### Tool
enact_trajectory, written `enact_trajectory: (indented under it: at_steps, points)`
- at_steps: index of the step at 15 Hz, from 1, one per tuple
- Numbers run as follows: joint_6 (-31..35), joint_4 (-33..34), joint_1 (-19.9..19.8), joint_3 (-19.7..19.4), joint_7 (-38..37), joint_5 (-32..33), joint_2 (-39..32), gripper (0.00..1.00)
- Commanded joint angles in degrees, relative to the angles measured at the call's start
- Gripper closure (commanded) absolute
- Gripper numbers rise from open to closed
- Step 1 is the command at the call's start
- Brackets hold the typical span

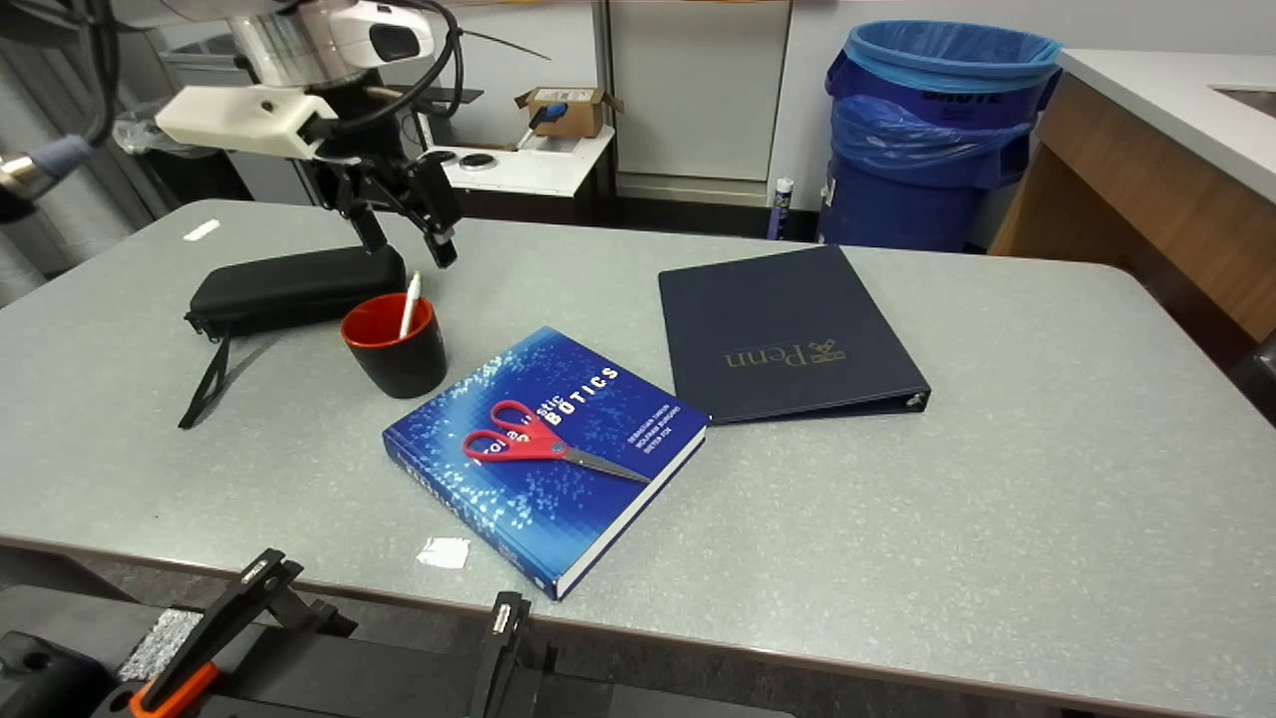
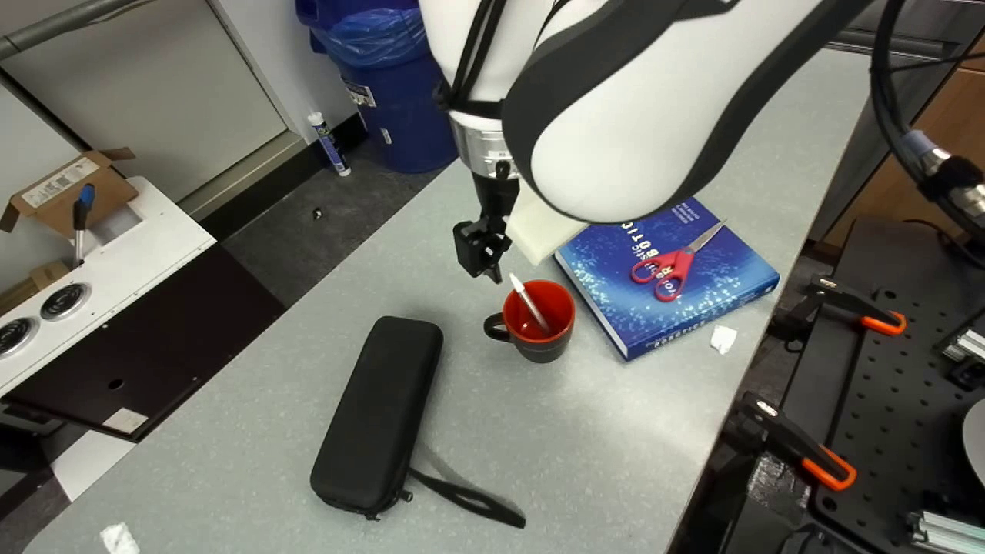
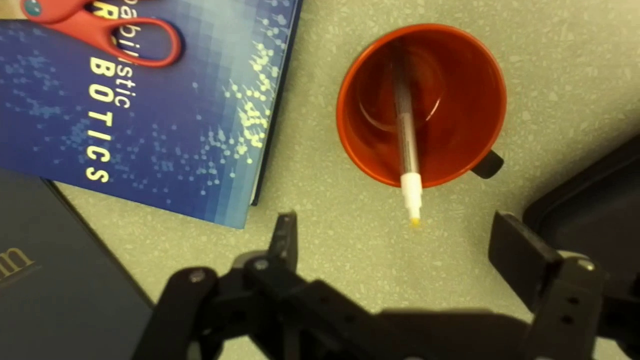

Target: Move the white pen from the mug and put it on the table

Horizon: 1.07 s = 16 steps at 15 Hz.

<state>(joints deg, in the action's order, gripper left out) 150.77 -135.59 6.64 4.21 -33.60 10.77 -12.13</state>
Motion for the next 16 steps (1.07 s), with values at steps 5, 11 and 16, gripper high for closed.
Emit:
enact_trajectory:
  at_steps: [5, 11, 16]
  points:
    - [2.43, 6.73, 6.66, -5.71, -4.31, 1.76, -9.02, 0.00]
    - [1.57, 8.10, 7.58, -6.23, -2.24, -0.67, -10.42, 0.58]
    - [0.83, 6.74, 6.34, -4.88, -0.12, -4.19, -8.62, 0.97]
